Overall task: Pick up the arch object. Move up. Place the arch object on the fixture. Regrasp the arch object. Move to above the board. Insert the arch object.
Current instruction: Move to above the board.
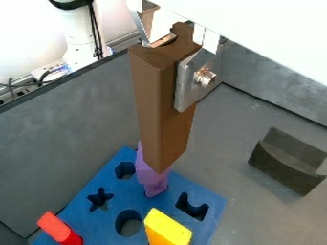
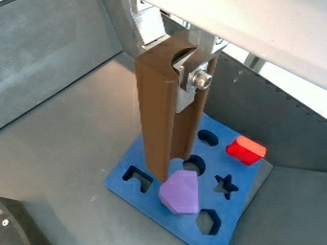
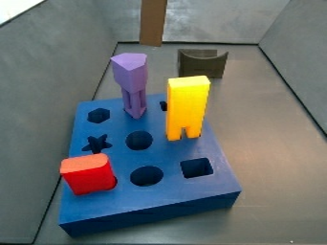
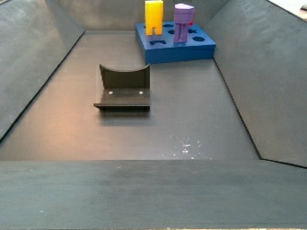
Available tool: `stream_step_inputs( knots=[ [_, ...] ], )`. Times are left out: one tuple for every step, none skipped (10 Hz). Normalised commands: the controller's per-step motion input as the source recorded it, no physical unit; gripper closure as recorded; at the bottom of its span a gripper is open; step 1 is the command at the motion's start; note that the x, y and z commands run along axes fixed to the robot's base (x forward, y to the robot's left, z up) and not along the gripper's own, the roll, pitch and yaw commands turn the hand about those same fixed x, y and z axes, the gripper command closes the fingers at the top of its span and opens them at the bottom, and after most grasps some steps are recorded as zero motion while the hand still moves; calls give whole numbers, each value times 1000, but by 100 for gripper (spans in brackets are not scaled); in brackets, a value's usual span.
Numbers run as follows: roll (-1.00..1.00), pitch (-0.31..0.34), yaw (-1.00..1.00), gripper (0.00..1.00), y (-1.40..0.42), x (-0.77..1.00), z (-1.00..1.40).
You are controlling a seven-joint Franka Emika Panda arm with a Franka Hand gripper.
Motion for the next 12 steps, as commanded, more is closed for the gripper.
stream_step_inputs(
  knots=[
    [-225, -285, 5, 100, 132, -231, 25],
    [-225, -285, 5, 100, 131, -231, 25],
    [-225, -285, 5, 100, 131, -231, 25],
    [-225, -285, 5, 100, 131, -230, 25],
    [-225, -285, 5, 100, 131, -230, 25],
    [-225, -285, 5, 100, 131, -230, 25],
    [-225, -285, 5, 100, 131, -230, 25],
    [-225, -284, 5, 100, 131, -230, 25],
    [-225, -284, 5, 100, 131, -230, 25],
    [-225, -284, 5, 100, 131, -230, 25],
    [-225, -284, 5, 100, 131, -230, 26],
    [-225, -284, 5, 100, 131, -230, 26]
  ],
)
